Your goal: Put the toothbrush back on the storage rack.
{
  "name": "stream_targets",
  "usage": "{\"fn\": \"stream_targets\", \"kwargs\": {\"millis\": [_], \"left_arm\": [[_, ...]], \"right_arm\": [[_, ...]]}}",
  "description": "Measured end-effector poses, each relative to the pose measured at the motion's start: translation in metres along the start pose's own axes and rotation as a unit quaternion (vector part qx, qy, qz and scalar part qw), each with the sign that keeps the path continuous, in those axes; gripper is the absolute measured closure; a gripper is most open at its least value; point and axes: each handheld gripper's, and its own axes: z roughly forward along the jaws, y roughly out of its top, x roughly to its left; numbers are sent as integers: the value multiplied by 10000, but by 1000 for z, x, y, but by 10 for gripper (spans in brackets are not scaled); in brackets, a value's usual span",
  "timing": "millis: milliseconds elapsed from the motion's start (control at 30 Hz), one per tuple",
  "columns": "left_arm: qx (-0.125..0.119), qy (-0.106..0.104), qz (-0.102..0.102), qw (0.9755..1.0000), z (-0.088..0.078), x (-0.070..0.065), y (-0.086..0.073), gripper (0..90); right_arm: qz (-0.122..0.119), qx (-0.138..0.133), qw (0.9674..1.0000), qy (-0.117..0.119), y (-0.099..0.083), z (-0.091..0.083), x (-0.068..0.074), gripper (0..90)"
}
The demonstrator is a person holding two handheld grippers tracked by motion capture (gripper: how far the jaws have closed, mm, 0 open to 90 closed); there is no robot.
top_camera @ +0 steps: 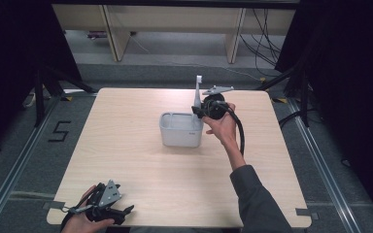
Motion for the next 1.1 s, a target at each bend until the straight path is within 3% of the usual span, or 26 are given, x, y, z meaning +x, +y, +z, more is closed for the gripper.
{"fn": "stream_targets", "kwargs": {"millis": [300,633,733,800,833,900,1000,1033,1100], "left_arm": [[0,10,35,10000,1,0,0,163],[29,-54,-148,9999,1,-2,-1,162],[10,-78,-119,9999,1,-2,-1,163],[34,-58,-107,9999,1,-1,-1,163],[29,-64,-110,9999,1,-1,-1,163],[18,16,-7,10000,0,0,0,163],[-7,-5,-47,10000,1,0,0,163],[-7,-5,-47,10000,1,0,0,163],[-11,-24,-26,10000,1,0,0,163]], "right_arm": [[-82,81,9999,-8,-10,4,0,665],[-95,211,9997,-5,-18,7,3,665],[-89,209,9997,41,-20,8,3,664],[-123,130,9998,-4,-21,8,1,650],[-26,39,10000,19,-20,6,1,637],[-128,-94,9999,-20,-19,5,0,590],[11,-75,10000,59,-19,4,2,490],[-110,-74,9999,-10,-19,3,0,458],[-74,-114,9999,-36,-19,2,1,442]]}}
